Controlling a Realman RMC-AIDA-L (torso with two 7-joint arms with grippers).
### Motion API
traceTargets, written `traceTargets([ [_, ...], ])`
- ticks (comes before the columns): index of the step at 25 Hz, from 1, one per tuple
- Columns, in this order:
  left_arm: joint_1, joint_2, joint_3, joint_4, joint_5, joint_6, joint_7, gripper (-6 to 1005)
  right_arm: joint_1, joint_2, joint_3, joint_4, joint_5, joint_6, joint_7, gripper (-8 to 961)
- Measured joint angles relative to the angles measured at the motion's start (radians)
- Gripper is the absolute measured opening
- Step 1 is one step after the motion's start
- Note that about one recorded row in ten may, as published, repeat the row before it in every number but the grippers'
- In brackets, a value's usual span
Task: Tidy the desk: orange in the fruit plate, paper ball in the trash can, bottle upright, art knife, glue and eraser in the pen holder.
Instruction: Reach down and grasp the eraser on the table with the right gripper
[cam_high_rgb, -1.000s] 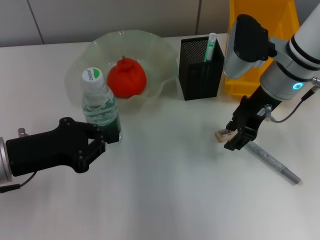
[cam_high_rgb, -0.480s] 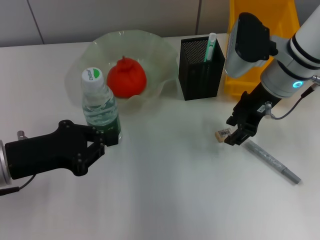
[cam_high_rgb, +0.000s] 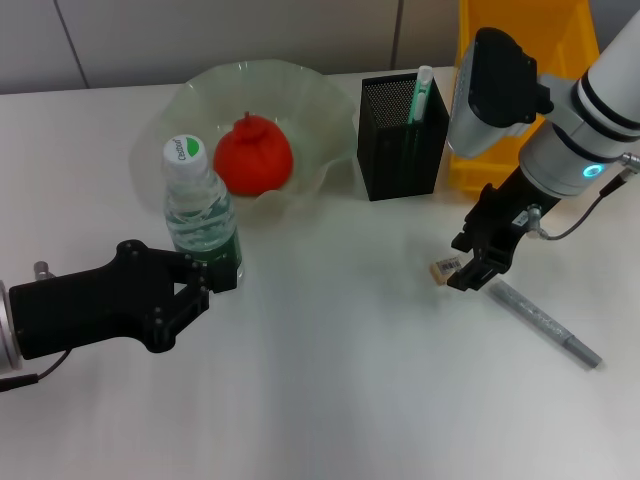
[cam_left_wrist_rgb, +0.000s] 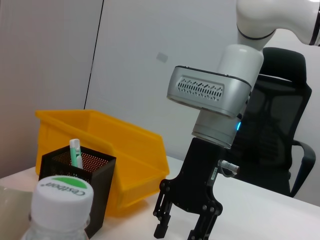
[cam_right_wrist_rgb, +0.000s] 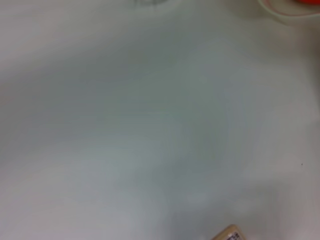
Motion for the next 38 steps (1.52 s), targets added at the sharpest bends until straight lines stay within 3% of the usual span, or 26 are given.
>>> traceTargets([
  [38, 0.003, 0.0, -0.002, -0.003, 0.0, 0.003, 0.002, 5, 0.012, 0.001, 0.0, 0.054, 0.003, 0.045, -0.023, 544],
])
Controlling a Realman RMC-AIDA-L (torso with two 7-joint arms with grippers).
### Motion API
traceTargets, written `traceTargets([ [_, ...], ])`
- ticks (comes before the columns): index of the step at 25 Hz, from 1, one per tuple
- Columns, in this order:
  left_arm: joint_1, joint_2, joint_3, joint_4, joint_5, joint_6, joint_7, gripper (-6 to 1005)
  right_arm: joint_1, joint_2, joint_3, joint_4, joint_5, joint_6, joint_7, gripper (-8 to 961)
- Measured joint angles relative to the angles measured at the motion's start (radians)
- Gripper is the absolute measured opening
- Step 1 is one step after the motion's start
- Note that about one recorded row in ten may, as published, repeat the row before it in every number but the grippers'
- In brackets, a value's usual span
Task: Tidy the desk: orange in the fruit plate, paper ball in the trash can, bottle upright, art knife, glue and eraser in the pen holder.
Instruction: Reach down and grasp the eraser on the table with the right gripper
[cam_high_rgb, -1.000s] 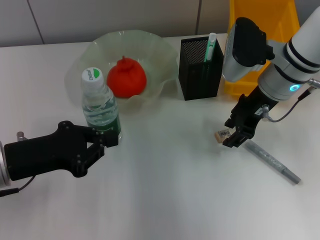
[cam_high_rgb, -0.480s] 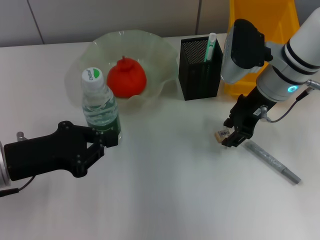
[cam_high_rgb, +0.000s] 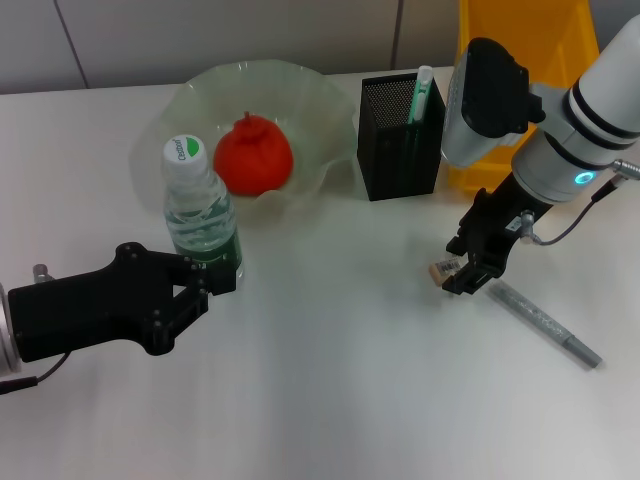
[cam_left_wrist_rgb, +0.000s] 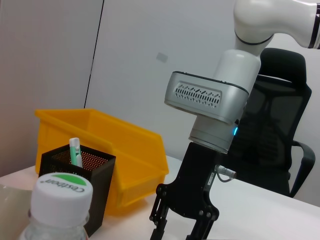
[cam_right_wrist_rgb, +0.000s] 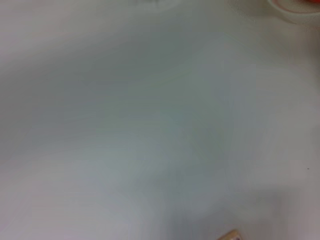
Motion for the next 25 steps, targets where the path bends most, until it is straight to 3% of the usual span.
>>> traceTargets([
  [13, 0.01, 0.0, 0.0, 0.0, 0.0, 0.0, 0.0, 5, 0.0, 0.005, 0.0, 0.0, 0.003, -0.016, 0.0, 543],
  [25, 0.013, 0.0, 0.0, 0.0, 0.0, 0.001, 0.0, 5, -0.003, 0.014, 0.001, -0.008, 0.004, -0.022, 0.007, 467],
])
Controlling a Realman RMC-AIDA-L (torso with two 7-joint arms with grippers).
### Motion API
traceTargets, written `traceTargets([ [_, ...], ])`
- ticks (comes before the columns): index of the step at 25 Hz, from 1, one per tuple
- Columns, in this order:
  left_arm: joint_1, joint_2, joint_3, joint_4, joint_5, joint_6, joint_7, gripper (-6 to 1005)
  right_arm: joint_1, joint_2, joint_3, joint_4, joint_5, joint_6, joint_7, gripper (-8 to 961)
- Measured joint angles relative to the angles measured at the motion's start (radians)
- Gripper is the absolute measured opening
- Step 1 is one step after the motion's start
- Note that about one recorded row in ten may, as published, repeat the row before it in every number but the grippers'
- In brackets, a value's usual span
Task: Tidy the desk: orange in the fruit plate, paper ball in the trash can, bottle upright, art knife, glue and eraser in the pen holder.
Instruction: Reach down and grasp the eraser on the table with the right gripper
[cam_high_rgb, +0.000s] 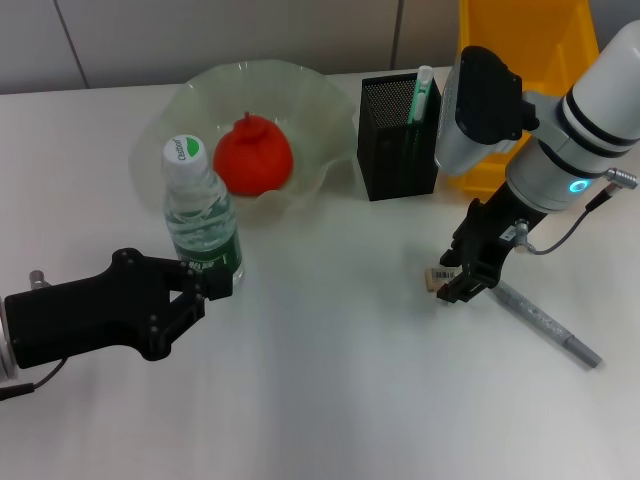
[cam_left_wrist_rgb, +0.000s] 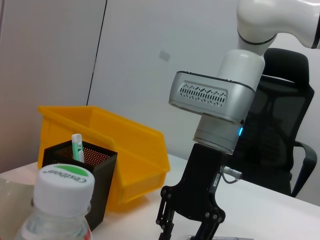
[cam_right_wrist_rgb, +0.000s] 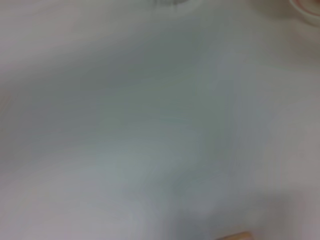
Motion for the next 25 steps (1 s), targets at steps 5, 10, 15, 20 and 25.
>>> traceTargets([
  [5, 0.001, 0.0, 0.0, 0.0, 0.0, 0.001, 0.0, 4, 0.0, 0.0, 0.005, 0.0, -0.002, 0.005, 0.002, 436],
  [10, 0.001, 0.0, 0.0, 0.0, 0.0, 0.001, 0.0, 4, 0.001, 0.0, 0.001, 0.006, -0.006, 0.012, 0.008, 362],
  [15, 0.001, 0.0, 0.0, 0.0, 0.0, 0.001, 0.0, 4, 0.002, 0.0, 0.0, 0.008, -0.008, 0.013, 0.009, 318],
  [20, 0.001, 0.0, 0.0, 0.0, 0.0, 0.001, 0.0, 4, 0.002, 0.0, -0.001, 0.008, -0.008, 0.013, 0.01, 319],
  [25, 0.006, 0.0, 0.0, 0.0, 0.0, 0.003, 0.001, 4, 0.002, 0.003, -0.001, 0.008, -0.009, 0.016, 0.014, 308],
])
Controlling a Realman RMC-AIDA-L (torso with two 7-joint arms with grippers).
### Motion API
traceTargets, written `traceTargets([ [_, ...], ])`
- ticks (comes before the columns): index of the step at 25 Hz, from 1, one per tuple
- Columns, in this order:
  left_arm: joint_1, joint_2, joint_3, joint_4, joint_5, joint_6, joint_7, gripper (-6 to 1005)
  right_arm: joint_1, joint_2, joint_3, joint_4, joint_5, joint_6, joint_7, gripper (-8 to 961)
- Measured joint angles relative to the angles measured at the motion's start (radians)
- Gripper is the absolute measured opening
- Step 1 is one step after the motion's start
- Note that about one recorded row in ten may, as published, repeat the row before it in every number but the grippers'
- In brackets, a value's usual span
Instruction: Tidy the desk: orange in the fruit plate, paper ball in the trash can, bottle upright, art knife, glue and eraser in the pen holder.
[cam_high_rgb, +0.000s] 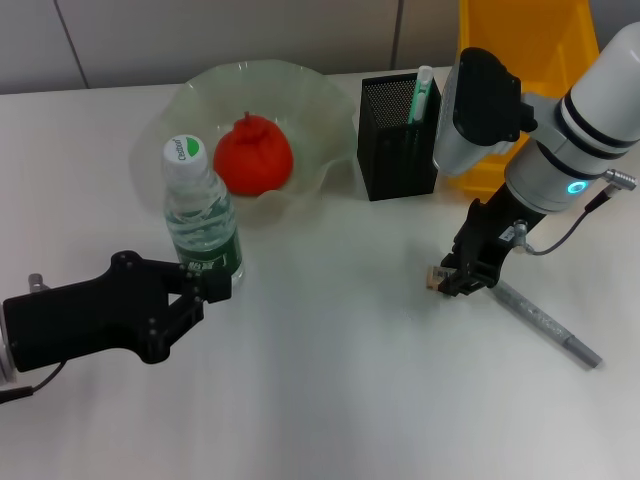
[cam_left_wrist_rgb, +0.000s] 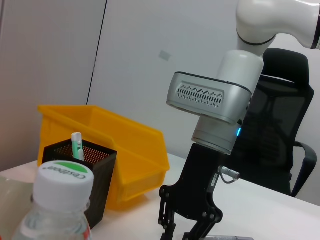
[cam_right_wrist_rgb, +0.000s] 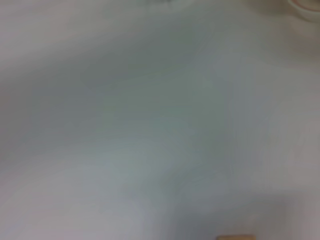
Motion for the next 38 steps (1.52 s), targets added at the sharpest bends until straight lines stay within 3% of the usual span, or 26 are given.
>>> traceTargets([
  [4, 0.001, 0.0, 0.0, 0.0, 0.0, 0.001, 0.0, 4, -0.001, 0.0, 0.0, -0.001, 0.0, 0.007, 0.008, 261],
  [11, 0.004, 0.0, 0.0, 0.0, 0.0, 0.004, 0.0, 4, -0.02, 0.006, 0.0, -0.047, 0.0, 0.007, 0.047, 260],
  [15, 0.005, 0.0, -0.006, 0.0, 0.0, 0.008, 0.0, 4, -0.069, 0.02, -0.002, -0.201, 0.037, -0.068, 0.08, 263],
  [25, 0.001, 0.0, -0.022, 0.0, 0.0, 0.024, 0.0, 4, -0.144, 0.017, -0.001, -0.52, 0.137, -0.163, 0.149, 268],
  [30, 0.001, 0.0, -0.022, 0.0, 0.0, 0.026, 0.0, 4, -0.156, 0.015, 0.047, -0.605, 0.158, -0.141, 0.158, 271],
  [38, 0.002, 0.0, -0.023, 0.0, 0.0, 0.027, 0.0, 4, -0.152, 0.006, 0.054, -0.623, 0.171, -0.076, 0.159, 276],
])
